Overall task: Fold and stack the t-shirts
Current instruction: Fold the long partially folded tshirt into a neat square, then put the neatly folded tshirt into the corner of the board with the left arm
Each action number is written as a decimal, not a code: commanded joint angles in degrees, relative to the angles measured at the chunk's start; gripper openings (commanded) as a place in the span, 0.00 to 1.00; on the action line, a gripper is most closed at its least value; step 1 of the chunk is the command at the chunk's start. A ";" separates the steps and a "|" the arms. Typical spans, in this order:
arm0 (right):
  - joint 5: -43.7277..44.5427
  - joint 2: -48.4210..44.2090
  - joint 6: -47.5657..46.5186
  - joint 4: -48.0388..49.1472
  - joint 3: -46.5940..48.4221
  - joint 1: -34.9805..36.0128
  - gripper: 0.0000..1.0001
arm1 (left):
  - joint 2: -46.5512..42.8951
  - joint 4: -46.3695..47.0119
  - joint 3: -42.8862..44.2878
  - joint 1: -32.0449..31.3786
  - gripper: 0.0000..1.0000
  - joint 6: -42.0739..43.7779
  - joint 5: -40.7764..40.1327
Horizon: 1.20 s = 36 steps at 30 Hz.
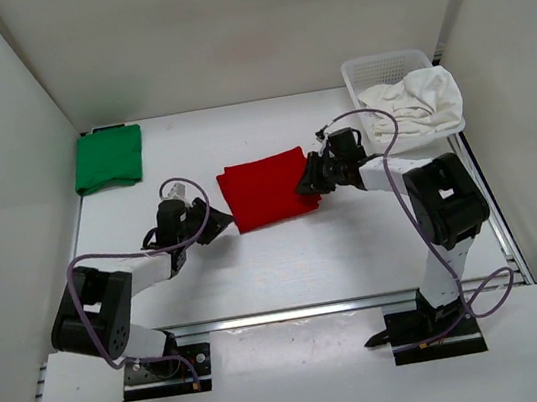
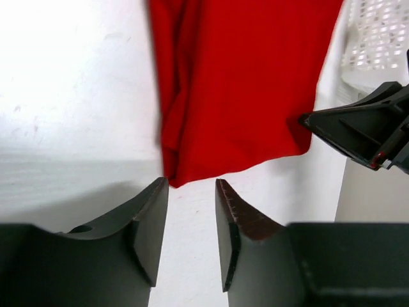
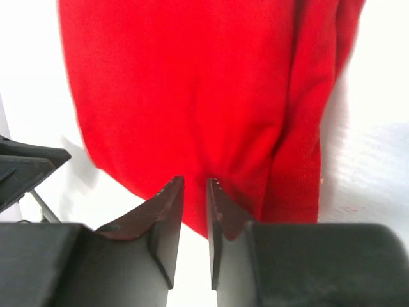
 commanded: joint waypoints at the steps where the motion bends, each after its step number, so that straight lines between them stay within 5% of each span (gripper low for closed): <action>1: -0.94 -3.28 -0.82 2.52 2.93 -2.08 0.22 | -3.79 -2.68 3.37 0.16 0.50 4.08 -2.87; 3: -4.62 -1.53 -1.52 2.78 5.39 -3.13 0.22 | -2.82 -3.30 4.95 0.08 0.60 4.87 -2.96; 6: -8.15 5.94 -2.67 1.57 12.59 -3.84 0.17 | 3.75 -5.14 10.05 0.07 0.99 7.86 -4.37; 16: -7.80 19.67 -2.58 -1.69 25.09 -6.65 0.02 | 16.07 -9.47 19.47 1.04 0.98 11.47 -4.19; 18: -9.03 18.27 -2.58 -1.78 24.83 -6.30 0.05 | 17.12 -8.76 19.64 1.13 0.98 11.12 -3.67; 22: -9.39 13.00 -2.93 -0.82 23.87 -5.43 0.38 | 20.11 -9.55 21.92 0.08 0.98 10.95 -2.09; 26: -7.81 2.48 -1.80 3.03 18.70 -5.60 0.52 | 22.23 -9.99 23.16 -1.15 0.88 11.56 -2.35; 32: -7.19 -11.35 3.83 14.29 4.36 -6.82 0.56 | 26.52 -5.25 23.68 -3.70 0.72 9.01 -0.33; 36: -10.52 -14.07 6.56 17.98 -0.56 -7.88 0.56 | 28.81 -0.93 26.31 -5.64 0.32 5.06 1.52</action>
